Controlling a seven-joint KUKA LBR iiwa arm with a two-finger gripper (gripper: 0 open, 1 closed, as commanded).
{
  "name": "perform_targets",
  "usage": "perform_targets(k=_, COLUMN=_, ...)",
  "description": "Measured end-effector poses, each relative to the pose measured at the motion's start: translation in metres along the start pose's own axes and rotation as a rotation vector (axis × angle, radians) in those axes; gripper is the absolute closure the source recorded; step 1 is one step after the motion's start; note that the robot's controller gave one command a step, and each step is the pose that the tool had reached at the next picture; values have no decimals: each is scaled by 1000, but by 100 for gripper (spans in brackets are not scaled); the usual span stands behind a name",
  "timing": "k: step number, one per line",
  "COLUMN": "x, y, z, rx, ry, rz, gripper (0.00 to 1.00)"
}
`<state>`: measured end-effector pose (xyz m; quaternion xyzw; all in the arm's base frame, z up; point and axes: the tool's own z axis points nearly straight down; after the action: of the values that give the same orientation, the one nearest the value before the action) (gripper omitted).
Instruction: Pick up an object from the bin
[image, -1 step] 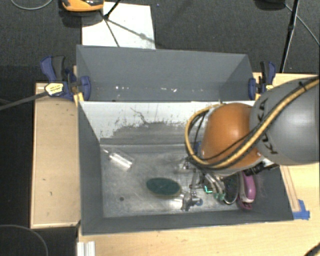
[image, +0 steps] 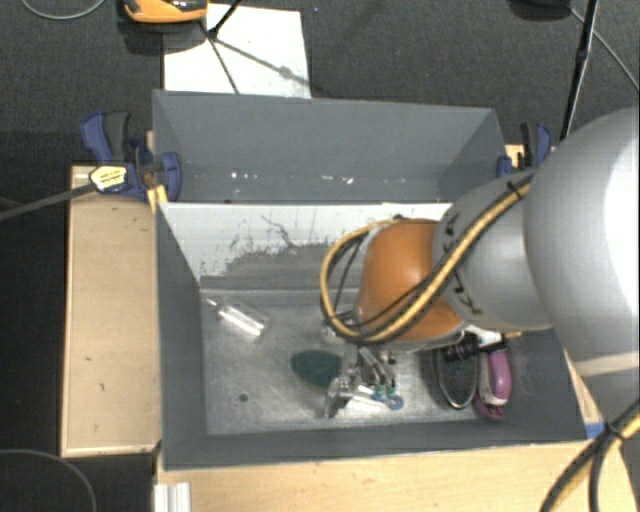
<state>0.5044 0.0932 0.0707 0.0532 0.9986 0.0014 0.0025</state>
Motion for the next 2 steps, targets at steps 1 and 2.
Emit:
perform_targets(k=1, x=6, y=-6, z=-30, rx=1, ry=0, rz=108, gripper=0)
perform_targets(k=2, x=10, y=-10, z=-48, rx=1, ry=-2, rz=160, gripper=0)
